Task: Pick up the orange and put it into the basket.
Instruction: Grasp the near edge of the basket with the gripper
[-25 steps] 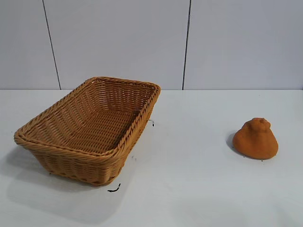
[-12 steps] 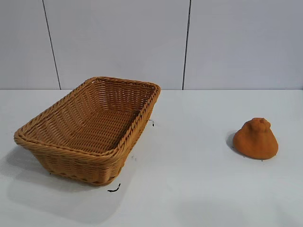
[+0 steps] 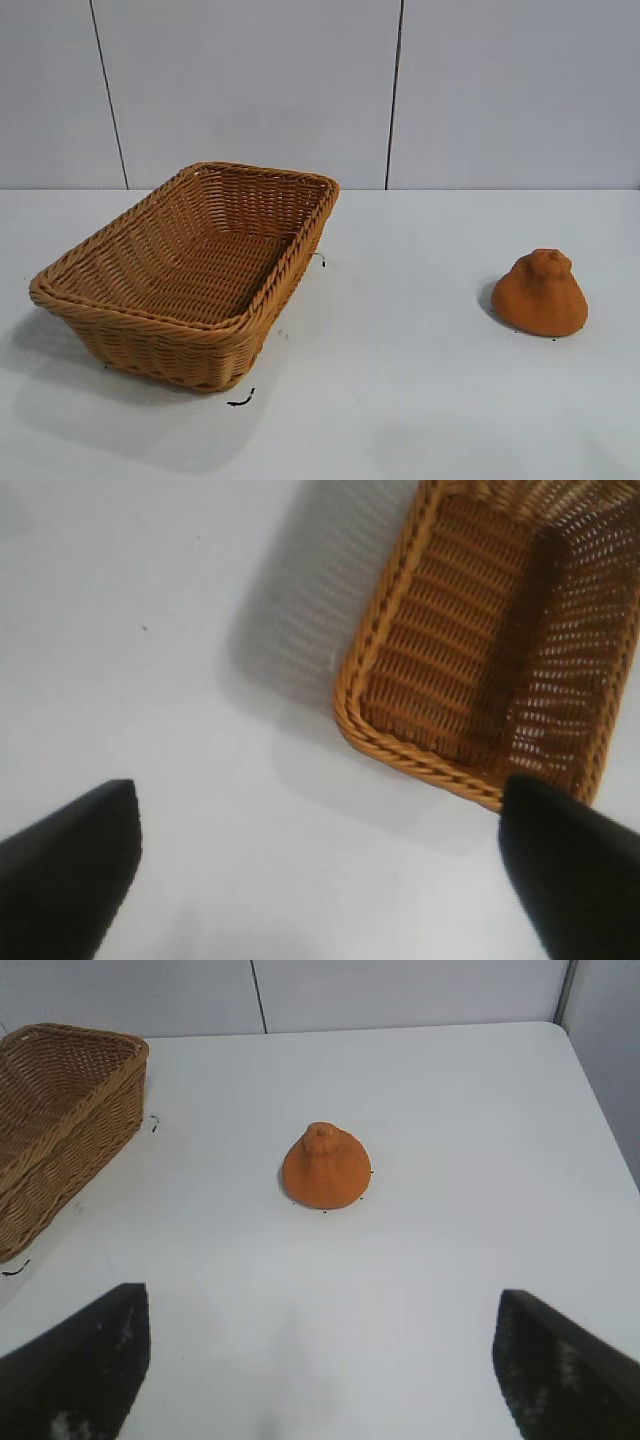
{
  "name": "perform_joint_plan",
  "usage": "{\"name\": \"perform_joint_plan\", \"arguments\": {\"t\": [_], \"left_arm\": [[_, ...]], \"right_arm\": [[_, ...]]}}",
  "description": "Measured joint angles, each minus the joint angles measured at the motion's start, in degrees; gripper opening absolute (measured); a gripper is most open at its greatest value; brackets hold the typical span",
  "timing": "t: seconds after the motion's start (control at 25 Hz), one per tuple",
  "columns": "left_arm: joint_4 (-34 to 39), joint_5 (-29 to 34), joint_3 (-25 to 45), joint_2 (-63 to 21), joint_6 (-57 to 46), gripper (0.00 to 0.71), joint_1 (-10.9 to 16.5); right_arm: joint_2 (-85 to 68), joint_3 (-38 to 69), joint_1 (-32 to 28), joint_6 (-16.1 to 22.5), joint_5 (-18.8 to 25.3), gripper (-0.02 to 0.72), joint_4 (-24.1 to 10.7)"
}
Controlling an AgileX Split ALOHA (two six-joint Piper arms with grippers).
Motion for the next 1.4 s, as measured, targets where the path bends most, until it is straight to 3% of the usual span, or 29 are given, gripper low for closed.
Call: {"name": "perform_joint_plan", "arguments": {"t": [0.32, 0.48, 1.0, 1.4], "left_arm": [[5.0, -0.4, 0.0, 0.1, -25.2, 0.697, -12.5], [7.0, -0.7, 0.0, 1.2, -37.2, 0.697, -16.0], [5.4, -5.2, 0.0, 18.1, -57.6, 0.697, -16.7], [3.4, -9.3, 0.0, 24.5, -67.9, 0.697, -16.7]], "right_arm": [[0.0, 0.0, 0.0, 0.0, 0.0, 0.638, 0.0], [0.0, 0.0, 0.0, 0.0, 0.0, 0.638, 0.0], [0.0, 0.0, 0.0, 0.0, 0.0, 0.638, 0.0], [0.0, 0.0, 0.0, 0.0, -0.1, 0.638, 0.0]]}}
